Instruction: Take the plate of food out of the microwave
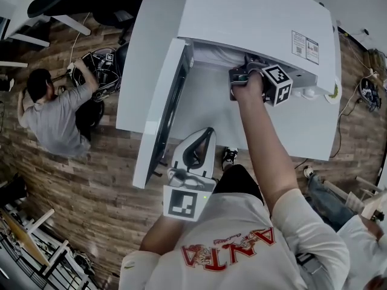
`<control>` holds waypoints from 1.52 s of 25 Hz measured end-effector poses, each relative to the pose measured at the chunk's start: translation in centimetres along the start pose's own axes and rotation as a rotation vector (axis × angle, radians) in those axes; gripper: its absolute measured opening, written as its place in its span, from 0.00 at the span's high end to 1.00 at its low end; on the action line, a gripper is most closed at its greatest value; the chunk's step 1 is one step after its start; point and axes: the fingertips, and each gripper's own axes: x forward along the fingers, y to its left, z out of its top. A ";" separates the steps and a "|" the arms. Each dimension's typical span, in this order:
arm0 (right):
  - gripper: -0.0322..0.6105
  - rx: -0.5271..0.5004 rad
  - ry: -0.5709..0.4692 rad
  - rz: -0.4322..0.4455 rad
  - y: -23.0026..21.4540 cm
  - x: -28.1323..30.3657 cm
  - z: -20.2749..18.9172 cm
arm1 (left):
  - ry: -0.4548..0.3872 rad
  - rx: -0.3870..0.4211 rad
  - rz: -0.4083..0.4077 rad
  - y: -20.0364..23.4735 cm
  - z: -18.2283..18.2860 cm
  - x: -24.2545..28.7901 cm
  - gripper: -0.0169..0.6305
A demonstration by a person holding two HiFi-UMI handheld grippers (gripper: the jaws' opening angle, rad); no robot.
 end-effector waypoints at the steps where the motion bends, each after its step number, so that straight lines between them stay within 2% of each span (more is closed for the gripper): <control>1: 0.83 0.003 -0.004 -0.004 -0.1 0.0 0.0 | -0.004 0.002 0.002 0.1 0.1 -0.1 0.96; 6: 0.93 0.019 -0.021 -0.028 -0.8 -0.1 0.3 | -0.019 0.009 0.011 0.2 0.4 -0.4 0.96; 16: 0.93 0.035 -0.010 -0.002 -0.4 -0.2 0.4 | -0.012 0.013 -0.004 -0.1 0.4 -0.4 0.96; 17: 0.88 0.034 -0.011 0.003 -0.1 -0.1 0.5 | -0.016 0.011 -0.005 -0.1 0.5 -0.3 0.96; 20: 0.83 0.012 -0.014 -0.006 0.3 0.0 0.4 | -0.020 0.006 -0.011 -0.2 0.6 -0.3 0.96; 28: 0.83 -0.013 -0.022 -0.034 0.2 0.3 0.6 | -0.016 0.001 -0.021 0.0 0.5 -0.2 0.96; 33: 0.92 -0.003 -0.030 -0.059 -0.4 0.3 0.6 | -0.002 -0.005 -0.029 -0.1 0.2 -0.4 0.96; 38: 0.92 -0.002 -0.035 -0.040 -0.4 0.1 0.7 | -0.008 0.000 -0.037 -0.2 0.3 -0.4 0.96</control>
